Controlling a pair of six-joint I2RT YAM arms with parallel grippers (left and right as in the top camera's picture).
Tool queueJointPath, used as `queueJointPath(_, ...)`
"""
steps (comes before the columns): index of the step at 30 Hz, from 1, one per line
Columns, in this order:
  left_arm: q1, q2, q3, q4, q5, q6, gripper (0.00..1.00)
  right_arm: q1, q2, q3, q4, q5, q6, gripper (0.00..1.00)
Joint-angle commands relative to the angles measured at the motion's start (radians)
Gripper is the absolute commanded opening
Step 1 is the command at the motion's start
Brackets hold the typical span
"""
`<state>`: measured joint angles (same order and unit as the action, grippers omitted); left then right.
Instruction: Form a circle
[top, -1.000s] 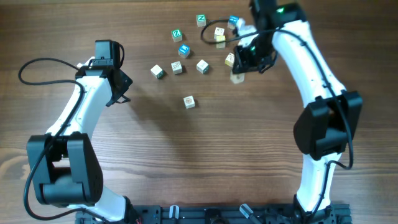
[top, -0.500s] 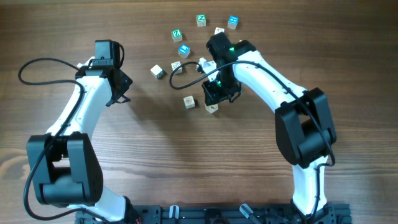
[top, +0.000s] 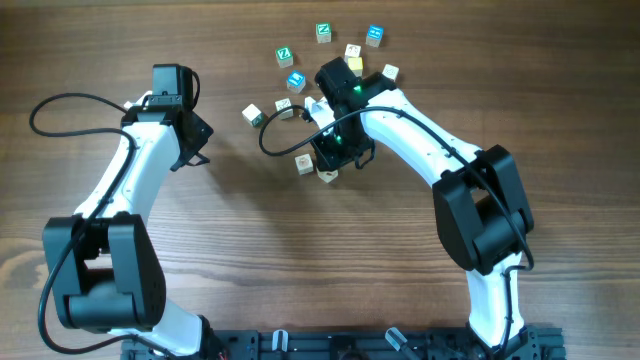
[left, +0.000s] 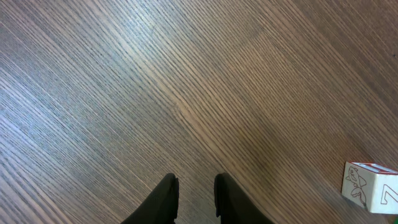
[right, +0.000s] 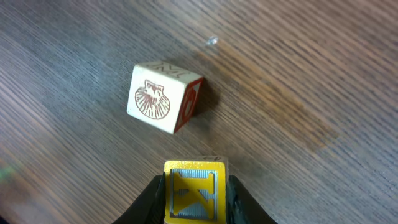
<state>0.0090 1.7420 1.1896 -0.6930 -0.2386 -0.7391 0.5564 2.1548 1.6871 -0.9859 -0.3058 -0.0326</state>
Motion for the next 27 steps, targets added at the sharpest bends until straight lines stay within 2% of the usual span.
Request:
queueJointPath(1,0.006,-0.008,0.007,0.0,-0.005,0.002,0.22,-0.001,0.002,-0.008,0.014,0.04,-0.019,0.27)
queueJointPath(9,0.006,-0.008,0.007,0.0,-0.005,0.002,0.22,-0.001,0.002,-0.04,0.059,0.057,-0.017,0.33)
queueJointPath(13,0.006,-0.008,0.007,0.0,-0.005,0.001,0.22,-0.001,0.003,-0.047,0.054,0.057,-0.017,0.43)
queueJointPath(18,0.006,-0.008,0.007,0.001,-0.005,0.001,0.22,-0.001,0.003,-0.046,0.065,0.058,-0.016,0.45)
queueJointPath(23,0.006,-0.008,0.007,0.001,-0.005,0.002,0.22,-0.019,0.003,-0.021,0.118,0.203,0.109,0.45)
queueJointPath(27,0.006,-0.008,0.007,0.001,-0.005,0.002,0.22,-0.064,0.003,-0.018,0.05,0.265,0.251,0.42)
